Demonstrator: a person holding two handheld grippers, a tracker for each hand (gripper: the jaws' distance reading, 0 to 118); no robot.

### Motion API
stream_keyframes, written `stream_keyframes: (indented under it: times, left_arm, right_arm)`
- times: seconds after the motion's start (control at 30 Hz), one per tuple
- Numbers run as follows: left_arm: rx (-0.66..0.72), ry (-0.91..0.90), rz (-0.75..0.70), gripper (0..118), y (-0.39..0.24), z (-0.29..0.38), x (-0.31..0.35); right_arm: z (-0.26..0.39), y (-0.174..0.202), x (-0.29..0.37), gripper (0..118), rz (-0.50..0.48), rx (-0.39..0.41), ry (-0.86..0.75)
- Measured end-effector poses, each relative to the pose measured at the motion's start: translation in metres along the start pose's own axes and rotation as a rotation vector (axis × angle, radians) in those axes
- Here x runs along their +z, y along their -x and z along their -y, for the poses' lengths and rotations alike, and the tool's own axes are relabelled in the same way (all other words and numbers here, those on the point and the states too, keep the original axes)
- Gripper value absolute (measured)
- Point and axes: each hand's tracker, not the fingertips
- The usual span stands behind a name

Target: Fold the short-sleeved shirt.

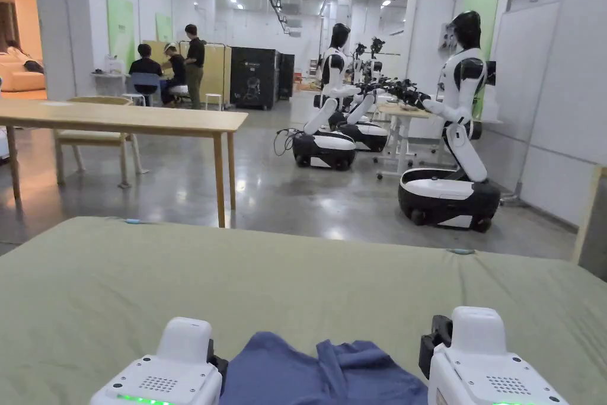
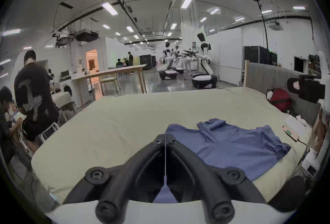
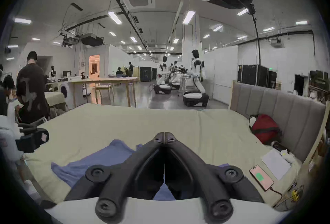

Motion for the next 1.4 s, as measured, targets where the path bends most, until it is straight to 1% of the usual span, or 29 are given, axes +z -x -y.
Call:
stream_keyframes:
  times: [0.1, 0.23, 0.27, 0.3, 0.33, 0.37, 0.4, 0.43, 0.5, 0.6, 0.83, 0.9, 0.93, 1.0, 1.03, 1.07, 1.1, 1.17, 1.23, 1.37, 1.4]
  left_arm:
    - [0.039, 0.065, -0.052, 0, 0.036, 0.015, -0.003]
    - [0.097, 0.173, -0.142, 0, 0.092, 0.057, -0.006]
    - [0.128, 0.207, -0.172, 1, 0.107, 0.072, -0.006]
    - [0.167, 0.241, -0.185, 8, 0.122, 0.085, -0.008]
    - [0.197, 0.273, -0.181, 25, 0.134, 0.094, -0.01]
    - [0.224, 0.306, -0.179, 57, 0.145, 0.103, -0.012]
    - [0.23, 0.322, -0.198, 93, 0.153, 0.111, -0.013]
    - [0.223, 0.326, -0.219, 113, 0.158, 0.118, -0.016]
    - [0.221, 0.317, -0.219, 111, 0.165, 0.123, -0.021]
    - [0.208, 0.375, -0.189, 112, 0.163, 0.128, -0.042]
    - [0.175, 0.411, -0.155, 111, 0.15, 0.134, -0.093]
    - [0.185, 0.474, -0.157, 108, 0.151, 0.138, -0.109]
    - [0.2, 0.528, -0.153, 88, 0.154, 0.143, -0.113]
    - [0.224, 0.51, -0.103, 3, 0.15, 0.148, -0.115]
    - [0.201, 0.489, -0.122, 3, 0.143, 0.149, -0.112]
    - [0.139, 0.492, -0.131, 3, 0.141, 0.151, -0.11]
    - [0.137, 0.498, -0.127, 3, 0.14, 0.151, -0.108]
    - [0.181, 0.491, -0.111, 3, 0.144, 0.148, -0.103]
    - [0.204, 0.445, -0.102, 3, 0.146, 0.136, -0.088]
    - [0.15, 0.37, -0.065, 3, 0.133, 0.104, -0.06]
    - [0.143, 0.365, -0.061, 3, 0.131, 0.099, -0.057]
  right_arm:
    - [0.004, 0.001, -0.004, 1, -0.007, 0.005, 0.013]
    - [0.019, 0.008, -0.014, 1, -0.038, 0.007, 0.058]
    - [0.024, 0.011, -0.018, 1, -0.044, 0.009, 0.073]
    - [0.028, 0.014, -0.022, 1, -0.049, 0.011, 0.086]
    - [0.032, 0.017, -0.026, 1, -0.053, 0.015, 0.1]
    - [0.038, 0.019, -0.032, 1, -0.06, 0.019, 0.114]
    - [0.043, 0.022, -0.036, 1, -0.064, 0.021, 0.13]
    - [0.047, 0.025, -0.041, 1, -0.067, 0.027, 0.145]
    - [0.056, 0.03, -0.049, 1, -0.072, 0.038, 0.173]
    - [0.069, 0.037, -0.063, 1, -0.073, 0.059, 0.219]
    - [0.086, 0.037, -0.088, 1, -0.072, 0.071, 0.27]
    - [0.087, 0.035, -0.094, 1, -0.067, 0.067, 0.279]
    - [0.088, 0.033, -0.096, 1, -0.067, 0.062, 0.283]
    - [0.089, 0.029, -0.102, 1, -0.064, 0.057, 0.294]
    - [0.089, 0.027, -0.103, 1, -0.062, 0.059, 0.298]
    - [0.09, 0.025, -0.106, 1, -0.058, 0.064, 0.304]
    - [0.091, 0.022, -0.109, 1, -0.055, 0.065, 0.31]
    - [0.093, 0.014, -0.116, 1, -0.064, 0.046, 0.328]
    - [0.091, 0.005, -0.128, 1, -0.068, 0.043, 0.343]
    - [0.076, -0.022, -0.167, 1, -0.056, 0.059, 0.35]
    - [0.071, -0.029, -0.185, 4, -0.054, 0.062, 0.362]
